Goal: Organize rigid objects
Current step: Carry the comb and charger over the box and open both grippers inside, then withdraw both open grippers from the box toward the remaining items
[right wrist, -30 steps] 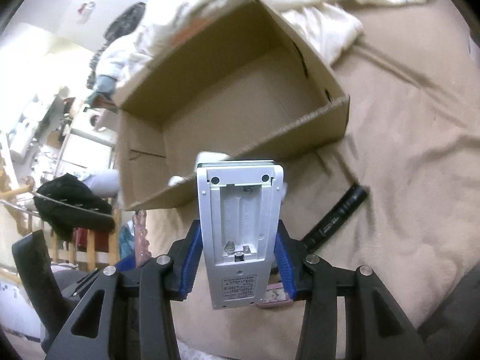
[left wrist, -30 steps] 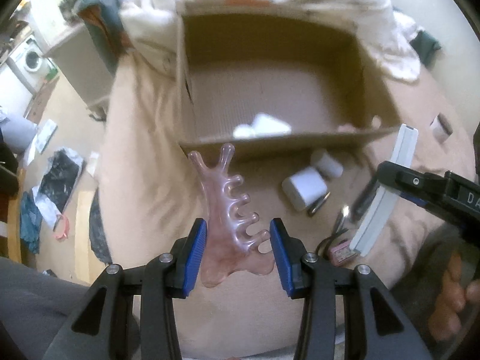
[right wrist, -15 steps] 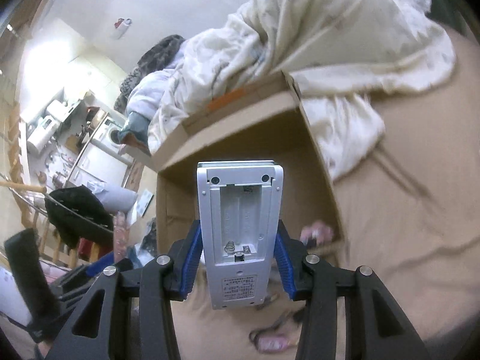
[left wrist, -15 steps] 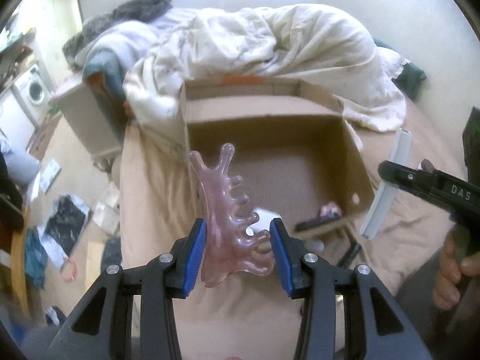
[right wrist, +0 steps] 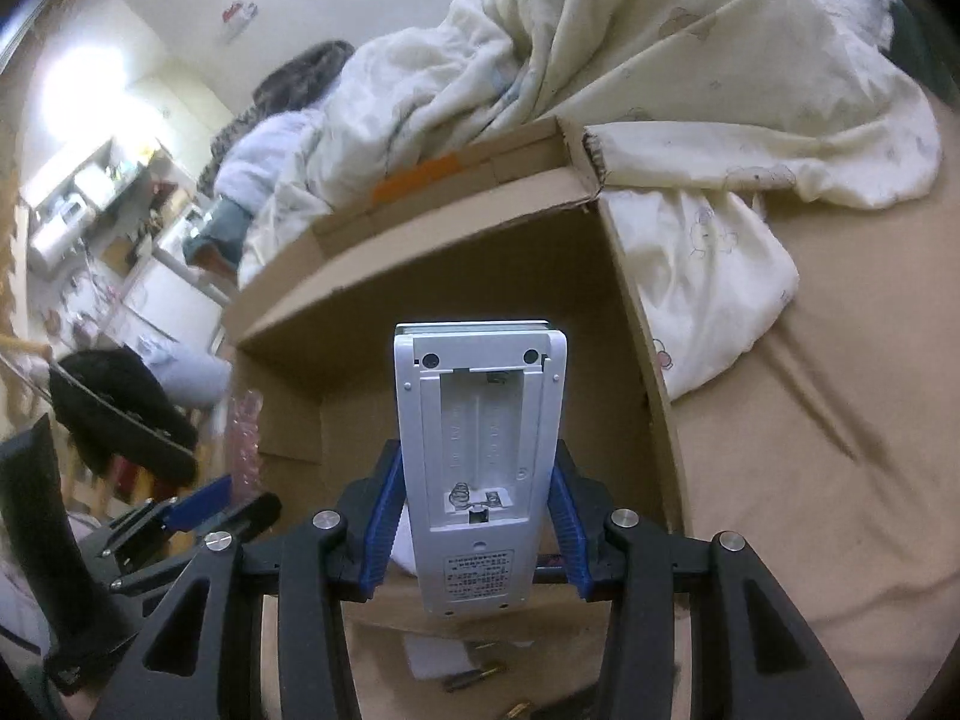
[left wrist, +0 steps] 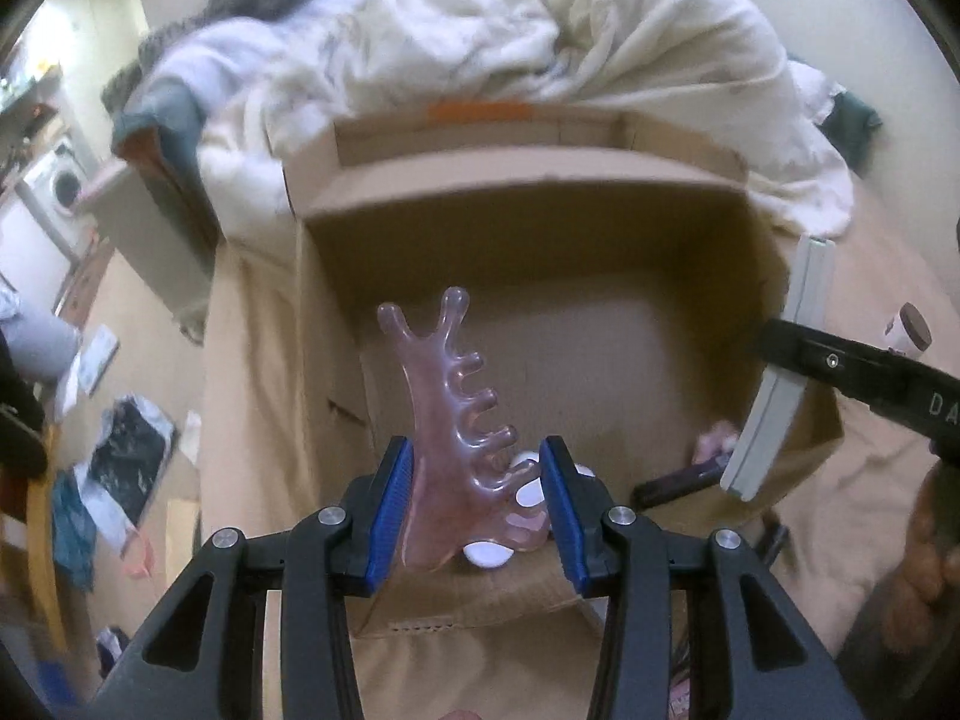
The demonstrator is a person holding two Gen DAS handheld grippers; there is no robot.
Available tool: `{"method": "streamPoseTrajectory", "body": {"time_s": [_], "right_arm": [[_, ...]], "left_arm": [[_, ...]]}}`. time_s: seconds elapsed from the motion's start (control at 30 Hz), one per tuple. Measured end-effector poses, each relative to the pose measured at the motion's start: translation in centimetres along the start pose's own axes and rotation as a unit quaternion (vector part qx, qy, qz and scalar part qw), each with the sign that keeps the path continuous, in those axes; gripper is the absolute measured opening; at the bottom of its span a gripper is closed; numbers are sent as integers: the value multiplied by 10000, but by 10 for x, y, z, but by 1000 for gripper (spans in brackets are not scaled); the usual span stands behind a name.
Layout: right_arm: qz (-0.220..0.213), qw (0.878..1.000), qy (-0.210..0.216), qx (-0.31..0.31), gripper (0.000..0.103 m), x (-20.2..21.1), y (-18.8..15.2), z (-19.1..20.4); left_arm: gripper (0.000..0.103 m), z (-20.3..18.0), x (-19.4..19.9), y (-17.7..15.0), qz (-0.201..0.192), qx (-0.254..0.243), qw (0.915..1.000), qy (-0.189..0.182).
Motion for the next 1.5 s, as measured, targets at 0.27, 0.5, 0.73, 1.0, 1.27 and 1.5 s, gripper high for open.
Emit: {"method": "streamPoseTrajectory", "body": {"time_s": [0.27,0.5,0.73,1.0,1.27,1.5], "right_arm": [[186,9981,-532,260,48,-19,-2,7],[504,9957,-728,253,48,-34,-5,3],[648,9948,-745,267,48,-40,-7,2],[653,9953,-686,191,68,-38,-8,0],[238,9996,-171,43,103,-24,-3,-1],[-107,9998,-136,69,103,-11,1,1]], "left_arm": [[40,-6,-13,-1,133,-103,9996,205],[40,-10,-27,-1,440,-221,9985,257],[39,-15,-30,-4,477,-412,9975,332],[41,-21,-27,-5,418,-542,9969,392],[84,-26,-15,-2,222,-517,9982,214],[85,-29,-7,-1,36,-547,9984,119]]}}
Point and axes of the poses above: each gripper's, at about its wrist camera, not at the fingertips, and x roughly against the way its jaws point, z to its left, y to its top, the point moved 1 cm from there along -x, roughly the way its jaws point, and after that the axes turned 9 degrees about z, right-handed, at the moved point
